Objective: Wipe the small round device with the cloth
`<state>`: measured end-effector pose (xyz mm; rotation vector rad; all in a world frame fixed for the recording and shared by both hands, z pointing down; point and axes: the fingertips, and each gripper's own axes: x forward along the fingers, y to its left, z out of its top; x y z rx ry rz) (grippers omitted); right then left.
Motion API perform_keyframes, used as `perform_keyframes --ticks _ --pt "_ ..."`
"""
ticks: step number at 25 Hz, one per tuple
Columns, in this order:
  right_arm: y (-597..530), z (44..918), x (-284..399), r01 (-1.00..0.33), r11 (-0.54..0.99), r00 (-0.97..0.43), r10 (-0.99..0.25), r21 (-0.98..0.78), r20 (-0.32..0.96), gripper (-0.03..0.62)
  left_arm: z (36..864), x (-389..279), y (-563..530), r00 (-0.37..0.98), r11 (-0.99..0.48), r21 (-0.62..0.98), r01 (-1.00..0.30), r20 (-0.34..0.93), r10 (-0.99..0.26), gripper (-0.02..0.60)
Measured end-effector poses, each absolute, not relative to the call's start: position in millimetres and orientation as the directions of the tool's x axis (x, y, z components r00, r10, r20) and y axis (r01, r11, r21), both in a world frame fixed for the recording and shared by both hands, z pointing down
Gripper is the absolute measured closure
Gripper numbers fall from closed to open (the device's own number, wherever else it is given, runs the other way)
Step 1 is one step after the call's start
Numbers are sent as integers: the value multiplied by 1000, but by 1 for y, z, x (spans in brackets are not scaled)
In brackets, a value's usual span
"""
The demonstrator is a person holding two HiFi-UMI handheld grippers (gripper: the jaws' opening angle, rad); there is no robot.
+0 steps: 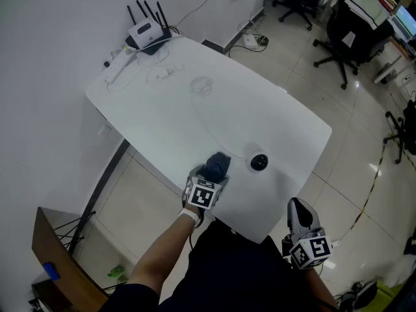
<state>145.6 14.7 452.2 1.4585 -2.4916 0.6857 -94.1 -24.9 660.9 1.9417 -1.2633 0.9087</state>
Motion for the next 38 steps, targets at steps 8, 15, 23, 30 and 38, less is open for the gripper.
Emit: perform_keyframes --ticks 8,15,23,30,38 --pt "15 452 148 -867 400 -490 -793 -298 362 584 669 -95 -22 266 -379 79 -922 842 -470 250" --pt "15 451 143 -855 424 -511 -783 -297 354 584 655 -97 -22 274 -397 59 -916 816 -509 390" --pt "13 455 145 -847 429 -524 -777 -314 349 584 613 -84 -22 352 -410 120 -904 752 -557 486" --pt "8 452 138 -836 445 -540 -773 -322 333 584 521 -32 -32 537 -513 227 -827 587 -605 492" --pt "3 455 152 -846 439 -526 -781 -301 337 583 481 41 -35 635 -711 91 -697 538 -554 492"
